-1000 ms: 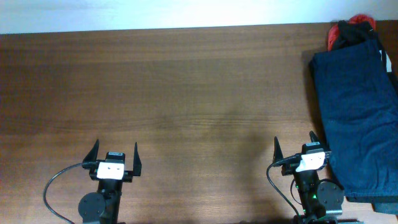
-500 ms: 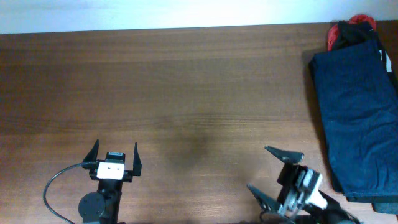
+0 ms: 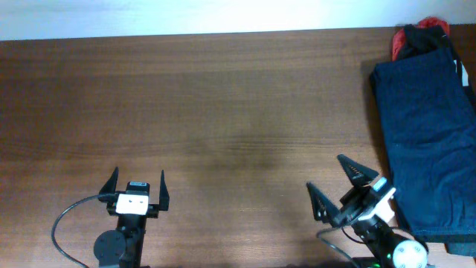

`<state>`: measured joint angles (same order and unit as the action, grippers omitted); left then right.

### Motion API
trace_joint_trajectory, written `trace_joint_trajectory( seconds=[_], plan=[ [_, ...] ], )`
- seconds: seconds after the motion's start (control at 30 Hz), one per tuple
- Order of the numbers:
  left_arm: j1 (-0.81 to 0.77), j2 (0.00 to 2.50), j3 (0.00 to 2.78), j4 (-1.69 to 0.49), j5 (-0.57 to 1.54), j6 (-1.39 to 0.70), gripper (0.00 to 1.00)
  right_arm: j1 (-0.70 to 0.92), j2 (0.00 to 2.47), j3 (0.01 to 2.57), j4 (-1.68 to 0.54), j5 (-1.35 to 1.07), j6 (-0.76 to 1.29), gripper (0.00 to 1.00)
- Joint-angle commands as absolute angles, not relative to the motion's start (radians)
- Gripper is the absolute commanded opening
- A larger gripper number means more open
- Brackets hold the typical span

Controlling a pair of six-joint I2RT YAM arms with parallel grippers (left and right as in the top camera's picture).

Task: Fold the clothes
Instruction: 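Reach the right gripper to the navy shorts stack and grasp the top pair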

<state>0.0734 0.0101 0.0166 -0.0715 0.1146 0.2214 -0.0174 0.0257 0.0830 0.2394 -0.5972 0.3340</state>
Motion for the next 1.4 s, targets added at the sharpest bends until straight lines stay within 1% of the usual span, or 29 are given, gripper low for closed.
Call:
trace_joint_trajectory(
  seconds=[0.0,0.07,0.2,0.3,0.4,0.43,0.5,0.53,0.6,0.67,0.8,0.83,0.93,1.1,1.17,1.23,1.27,1.3,1.37],
  plan=[
    [0.077,0.006,0.009,-0.072,0.107,0.234,0.99,-0.020,0.104,0.273,0.062,-0.318,0.154,0.99],
    [0.077,0.006,0.009,-0.072,0.107,0.234,0.99,-0.020,0.216,0.385,-0.038,-0.182,0.153,0.99],
    [0.077,0.006,0.009,-0.072,0.107,0.234,0.99,-0.021,0.514,0.576,-0.052,-0.102,0.107,0.99],
    [0.077,0.006,0.009,-0.072,0.107,0.234,0.99,-0.022,0.804,0.777,-0.147,-0.039,0.055,0.99],
    [0.077,0.006,0.009,-0.072,0.107,0.234,0.99,-0.027,1.079,1.008,-0.320,-0.038,-0.020,0.99],
    [0.077,0.006,0.009,-0.072,0.107,0.234,0.99,-0.028,1.213,1.147,-0.461,-0.044,-0.019,0.99],
    [0.077,0.006,0.009,-0.072,0.107,0.234,0.99,-0.029,1.343,1.276,-0.606,-0.033,-0.020,0.99],
    [0.077,0.006,0.009,-0.072,0.107,0.234,0.99,-0.028,1.400,1.322,-0.634,-0.010,-0.023,0.99],
    [0.077,0.006,0.009,-0.072,0.107,0.234,0.99,-0.029,1.480,1.367,-0.635,0.087,-0.023,0.99],
    [0.077,0.006,0.009,-0.072,0.107,0.234,0.99,-0.029,1.559,1.396,-0.616,0.304,-0.028,0.99],
    [0.077,0.006,0.009,-0.072,0.107,0.234,0.99,-0.028,1.752,1.506,-0.657,0.579,-0.129,0.99],
    [0.077,0.006,0.009,-0.072,0.107,0.234,0.99,-0.031,1.810,1.538,-0.667,0.636,-0.127,0.99],
    [0.077,0.006,0.009,-0.072,0.107,0.234,0.99,-0.052,1.942,1.560,-0.657,0.692,-0.127,0.99],
    [0.077,0.006,0.009,-0.072,0.107,0.234,0.99,-0.143,2.105,1.560,-0.619,0.692,-0.148,0.99],
    [0.077,0.006,0.009,-0.072,0.107,0.234,0.99,-0.174,2.131,1.560,-0.605,0.617,-0.150,0.99],
    [0.077,0.006,0.009,-0.072,0.107,0.234,0.99,-0.205,2.136,1.560,-0.597,0.487,-0.150,1.00],
    [0.077,0.006,0.009,-0.072,0.107,0.234,0.99,-0.211,2.136,1.560,-0.588,0.473,-0.149,0.99],
    [0.077,0.006,0.009,-0.072,0.107,0.234,0.99,-0.213,2.137,1.560,-0.582,0.453,-0.150,0.98],
    [0.077,0.006,0.009,-0.072,0.107,0.234,0.99,-0.218,2.137,1.560,-0.576,0.400,-0.150,0.88]
  ],
)
